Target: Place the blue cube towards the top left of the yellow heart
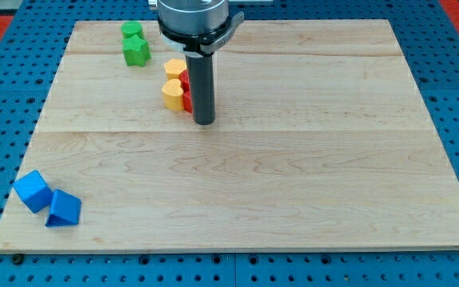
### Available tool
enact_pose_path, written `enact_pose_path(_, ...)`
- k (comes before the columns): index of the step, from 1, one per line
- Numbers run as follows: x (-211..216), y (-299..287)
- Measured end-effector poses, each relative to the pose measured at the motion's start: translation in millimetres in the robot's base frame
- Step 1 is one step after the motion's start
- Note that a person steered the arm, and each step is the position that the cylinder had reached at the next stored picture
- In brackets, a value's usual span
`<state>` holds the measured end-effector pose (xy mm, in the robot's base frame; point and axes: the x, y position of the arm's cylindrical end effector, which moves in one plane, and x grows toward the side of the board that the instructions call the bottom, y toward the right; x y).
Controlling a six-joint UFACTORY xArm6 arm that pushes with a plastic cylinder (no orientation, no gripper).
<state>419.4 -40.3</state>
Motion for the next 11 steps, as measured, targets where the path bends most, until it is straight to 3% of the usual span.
enact_pose_path(1, 39.3, 42.0)
enact_pose_path(2, 147.6, 62.5)
enact_pose_path(3, 197.4, -15.7)
enact_pose_path(4, 199.5, -78.7)
enact_pose_path(6, 162.1, -206.8)
enact_pose_path(9, 161.3, -220.0)
enact_pose_path(11, 167.2, -262.3)
